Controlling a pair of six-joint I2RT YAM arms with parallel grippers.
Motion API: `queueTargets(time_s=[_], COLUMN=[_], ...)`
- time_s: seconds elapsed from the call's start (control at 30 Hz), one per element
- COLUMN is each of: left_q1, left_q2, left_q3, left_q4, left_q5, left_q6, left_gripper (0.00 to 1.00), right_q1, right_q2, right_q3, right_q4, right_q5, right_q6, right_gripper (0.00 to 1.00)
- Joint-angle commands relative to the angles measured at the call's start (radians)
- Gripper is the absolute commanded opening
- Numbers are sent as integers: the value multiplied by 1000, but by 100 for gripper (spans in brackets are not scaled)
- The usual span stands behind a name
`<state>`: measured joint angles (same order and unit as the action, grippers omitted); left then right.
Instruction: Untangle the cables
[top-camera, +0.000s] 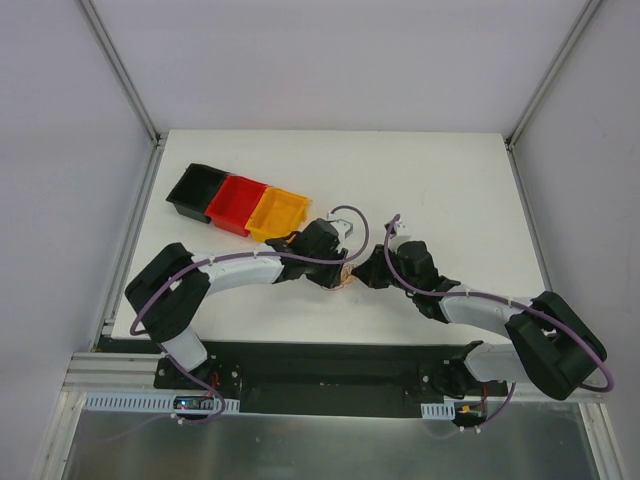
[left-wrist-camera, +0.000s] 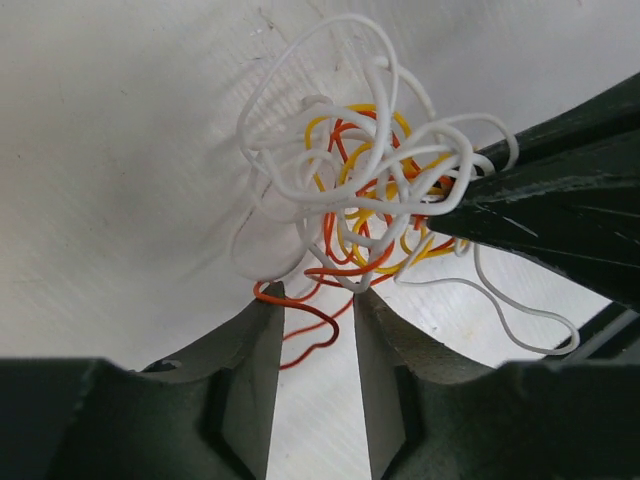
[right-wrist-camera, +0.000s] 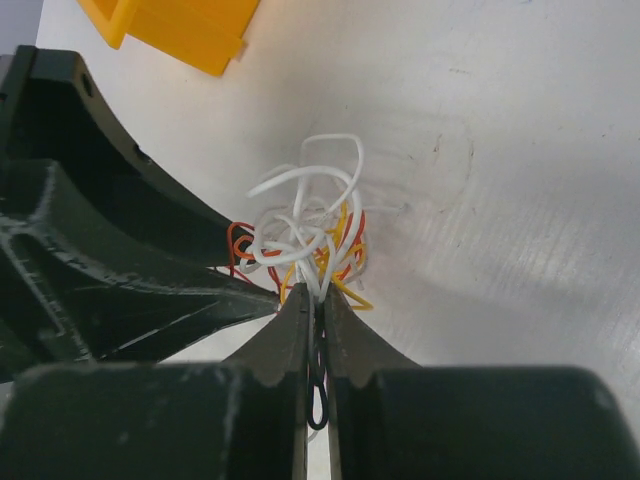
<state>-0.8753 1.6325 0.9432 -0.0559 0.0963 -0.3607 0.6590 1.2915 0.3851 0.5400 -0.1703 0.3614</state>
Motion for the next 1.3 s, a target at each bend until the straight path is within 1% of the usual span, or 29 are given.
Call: queueTargets(time_s=[0.0, 0.07, 0.13, 0.23, 0.33, 0.37, 0.43, 0.5, 0.57, 0.63, 0.73, 0.83, 0.93, 1.0, 1.13, 1.27], left_q1=[2, 6, 4, 4, 6, 2, 4, 4, 4, 6, 6, 4, 7, 7, 6, 7], left_q2=[36, 29, 3, -60, -170, -209, -273, -328, -379, -417, -465, -494, -508, -510, -511, -536], left_q3=[49, 40, 14, -26, -75, -92, -128, -150, -159, -164, -159, -152, -141, -135, -115, -97], left_q4=[18, 16, 14, 1, -7, -5, -2, 1, -1, -1, -1, -1, -1, -4, -4, -2], left_q5=[-32, -40, -38, 5, 68, 91, 132, 177, 201, 220, 226, 230, 241, 249, 296, 338], left_q6=[39, 34, 26, 9, -20, -35, -64, -86, -109, -124, -135, -133, -132, -135, -144, -161], left_gripper=[26, 12, 1, 0, 0, 0, 0, 0, 0, 0, 0, 0, 0, 0, 0, 0], right_q1=[4, 2, 2, 5, 10, 13, 27, 51, 88, 146, 200, 240, 289, 326, 363, 363], right_q2=[-11, -14, -18, -29, -37, -46, -67, -98, -142, -191, -251, -296, -331, -342, -292, -201], right_q3=[3, 0, -3, 4, 32, 38, 37, 18, -26, -64, -90, -120, -159, -169, -147, -100], right_q4=[58, 58, 52, -4, -106, -135, -158, -132, -25, 30, 72, 127, 214, 242, 265, 275], right_q5=[-15, -5, 18, 84, 164, 220, 262, 278, 256, 268, 281, 256, 239, 244, 270, 258], right_q6=[-13, -13, -9, 7, 31, 33, 25, -1, -57, -114, -182, -237, -303, -335, -348, -299], right_gripper=[4, 4, 9, 15, 19, 22, 30, 42, 56, 68, 77, 83, 85, 86, 86, 87])
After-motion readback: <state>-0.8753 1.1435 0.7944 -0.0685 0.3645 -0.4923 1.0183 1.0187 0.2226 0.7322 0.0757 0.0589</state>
